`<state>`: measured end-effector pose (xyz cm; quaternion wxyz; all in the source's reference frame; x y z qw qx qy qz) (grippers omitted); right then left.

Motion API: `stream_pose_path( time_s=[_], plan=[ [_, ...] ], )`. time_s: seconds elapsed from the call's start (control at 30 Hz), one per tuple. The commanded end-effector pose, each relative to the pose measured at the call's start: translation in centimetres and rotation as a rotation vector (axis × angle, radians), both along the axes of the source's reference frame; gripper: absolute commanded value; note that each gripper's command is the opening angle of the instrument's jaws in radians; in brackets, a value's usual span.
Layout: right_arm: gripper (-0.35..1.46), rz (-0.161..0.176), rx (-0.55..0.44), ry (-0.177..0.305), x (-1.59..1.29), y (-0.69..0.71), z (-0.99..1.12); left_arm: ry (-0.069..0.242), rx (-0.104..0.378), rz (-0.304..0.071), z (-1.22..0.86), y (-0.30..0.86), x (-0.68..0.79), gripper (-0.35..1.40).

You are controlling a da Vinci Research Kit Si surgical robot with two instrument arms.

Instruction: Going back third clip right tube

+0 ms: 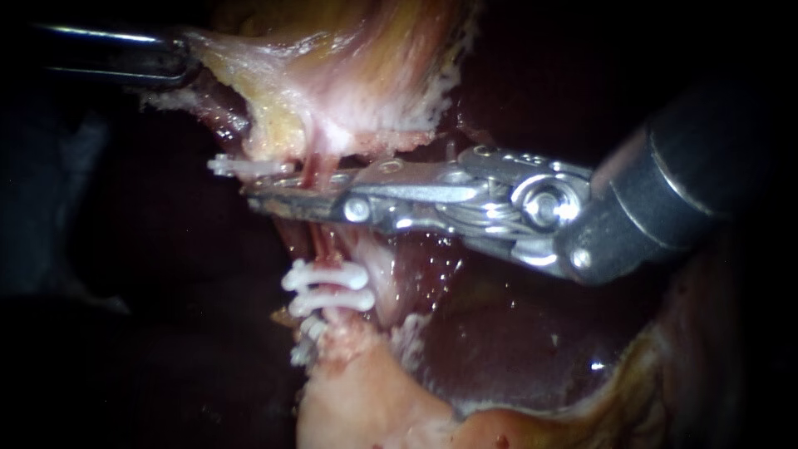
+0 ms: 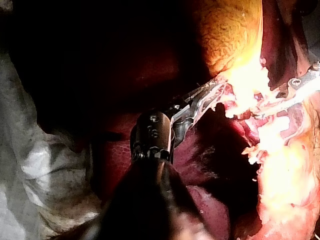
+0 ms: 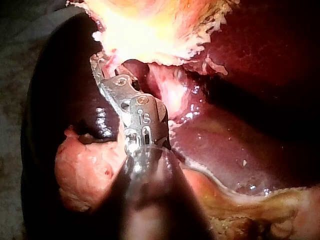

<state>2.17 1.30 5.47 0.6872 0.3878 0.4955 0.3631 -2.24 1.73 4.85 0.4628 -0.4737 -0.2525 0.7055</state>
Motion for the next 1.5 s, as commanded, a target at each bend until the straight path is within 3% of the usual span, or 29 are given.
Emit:
stream_pose_path(
  time_s=[0.03, 0.13, 0.17, 0.27, 0.4, 0.6, 0.8, 0.97, 1.13, 1.5],
  plan=[
    [-0.35, -0.001, 0.002, 0.001, 0.0, 0.0, 0.0, 0.0, 0.0, 0.0, 0.0, 0.0, 0.0, -0.35],
    [-0.35, -0.013, 0.005, 0.009, 0.0, -0.01, 0.02, 0.0, 0.0, 0.0, 0.0, 0.0, 0.0, -0.35],
    [-0.27, -0.025, 0.007, 0.013, 0.0, -0.02, 0.03, 0.0, 0.0, 0.0, 0.0, 0.0, 0.0, -0.35],
    [0.24, -0.033, 0.007, 0.017, 0.01, -0.05, 0.07, 0.0, 0.0, 0.0, 0.0, 0.0, 0.0, -0.35],
    [0.42, -0.022, 0.005, 0.031, 0.02, -0.05, 0.15, 0.0, 0.0, 0.0, 0.0, 0.0, 0.0, -0.35],
    [0.46, -0.017, -0.004, 0.036, 0.04, -0.1, 0.31, 0.0, 0.0, 0.001, 0.0, 0.0, 0.01, -0.35],
    [0.48, -0.032, -0.11, 0.045, 0.05, -0.14, 0.6, 0.0, 0.0, 0.0, 0.0, 0.0, 0.01, -0.35],
    [0.5, -0.012, -0.2, 0.028, 0.01, -0.08, 0.78, 0.0, 0.0, 0.0, 0.0, -0.01, 0.01, -0.35],
    [0.5, -0.012, -0.273, 0.025, -0.08, -0.01, 0.85, 0.0, 0.0, 0.0, -0.01, -0.01, 0.01, -0.35],
    [0.5, -0.028, -0.353, 0.033, -0.2, 0.0, 0.84, 0.0, 0.0, 0.0, -0.01, -0.02, 0.01, -0.35]
  ],
)
